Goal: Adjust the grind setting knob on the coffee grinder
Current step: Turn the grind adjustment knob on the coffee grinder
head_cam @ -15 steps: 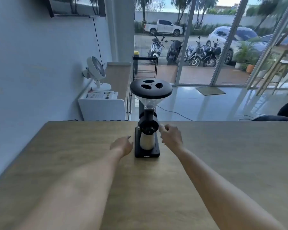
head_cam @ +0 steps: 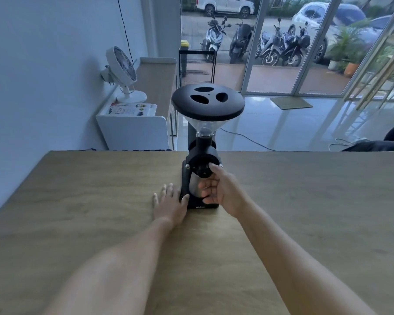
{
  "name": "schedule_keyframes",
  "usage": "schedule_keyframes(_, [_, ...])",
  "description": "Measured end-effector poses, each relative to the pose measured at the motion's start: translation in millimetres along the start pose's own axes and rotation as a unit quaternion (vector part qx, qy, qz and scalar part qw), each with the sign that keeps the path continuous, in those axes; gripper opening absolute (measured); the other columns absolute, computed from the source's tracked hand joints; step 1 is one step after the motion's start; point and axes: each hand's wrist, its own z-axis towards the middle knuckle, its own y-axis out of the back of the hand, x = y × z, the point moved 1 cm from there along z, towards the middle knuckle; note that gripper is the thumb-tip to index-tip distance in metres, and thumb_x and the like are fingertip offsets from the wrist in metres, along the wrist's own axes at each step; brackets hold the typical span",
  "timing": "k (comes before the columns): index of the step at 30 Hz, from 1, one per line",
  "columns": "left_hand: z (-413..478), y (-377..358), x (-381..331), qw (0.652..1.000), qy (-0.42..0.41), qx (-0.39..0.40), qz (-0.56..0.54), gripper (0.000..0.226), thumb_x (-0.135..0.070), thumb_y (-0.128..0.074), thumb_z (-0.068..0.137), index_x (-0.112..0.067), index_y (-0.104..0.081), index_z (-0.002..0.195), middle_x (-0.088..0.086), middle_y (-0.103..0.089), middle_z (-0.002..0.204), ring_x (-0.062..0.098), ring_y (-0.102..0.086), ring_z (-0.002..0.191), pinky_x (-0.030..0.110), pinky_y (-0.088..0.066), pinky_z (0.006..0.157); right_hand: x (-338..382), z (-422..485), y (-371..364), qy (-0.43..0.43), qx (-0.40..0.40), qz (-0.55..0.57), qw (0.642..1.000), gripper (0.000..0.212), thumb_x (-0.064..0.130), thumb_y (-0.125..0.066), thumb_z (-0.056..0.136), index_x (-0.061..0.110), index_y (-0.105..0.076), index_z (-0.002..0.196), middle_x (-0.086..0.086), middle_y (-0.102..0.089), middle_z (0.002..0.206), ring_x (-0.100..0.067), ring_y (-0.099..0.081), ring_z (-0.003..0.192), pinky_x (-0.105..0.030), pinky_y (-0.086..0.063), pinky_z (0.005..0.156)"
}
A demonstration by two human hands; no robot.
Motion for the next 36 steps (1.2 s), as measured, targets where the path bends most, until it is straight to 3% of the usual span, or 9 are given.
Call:
schedule_keyframes(5, [3.6,-12.0,7.1,0.999,-0.014,-0.032,0.017,0.068,-0.061,-0.008,0.098,-0.029,-0.005,0.158,-0.003,0.005,0.168,0.017,0.013,0.153,0.048,0.012,0.122,-1.5,7.0,1.7,0.003,0.03,-0.001,1.0,0.05,0.049,-0.062,0.085,0.003,-0.069,0.104,-0.01,-0.067,0.073,-0.02,-0.061,0.056,-0.031,-0.051,0.048])
schedule_keyframes(11, [3.1,-18.9,10.2,0.996,-0.022,-0.079,0.046,0.07,-0.063,-0.002,0.095,-0.031,-0.009,0.157,-0.004,-0.001,0.167,0.017,0.008,0.154,0.047,0.006,0.124,-5.8,14.5,5.0,-0.009,0.07,0.037,0.997,0.045,0.05,-0.066,0.083,0.007,-0.074,0.094,-0.006,-0.065,0.074,-0.017,-0.058,0.057,-0.03,-0.05,0.051])
schedule_keyframes(32, [3.2,-19.8,8.9,0.995,-0.015,-0.084,0.057,0.072,-0.062,-0.001,0.093,-0.031,-0.012,0.157,-0.004,-0.003,0.168,0.016,0.005,0.154,0.048,0.003,0.124,-12.4,16.0,-0.2,-0.035,0.072,0.131,0.988,0.044,0.05,-0.085,0.066,0.009,-0.08,0.081,0.003,-0.052,0.059,-0.008,-0.05,0.048,-0.024,-0.046,0.045])
schedule_keyframes(36, [2.4,-18.4,8.1,0.995,-0.013,-0.084,0.056,0.072,-0.062,0.0,0.092,-0.031,-0.012,0.157,-0.004,-0.004,0.168,0.017,0.004,0.154,0.047,0.003,0.124,-12.4,15.1,-1.3,-0.038,0.076,0.143,0.986,0.044,0.048,-0.083,0.069,0.008,-0.078,0.084,0.004,-0.051,0.058,-0.008,-0.05,0.047,-0.024,-0.046,0.043])
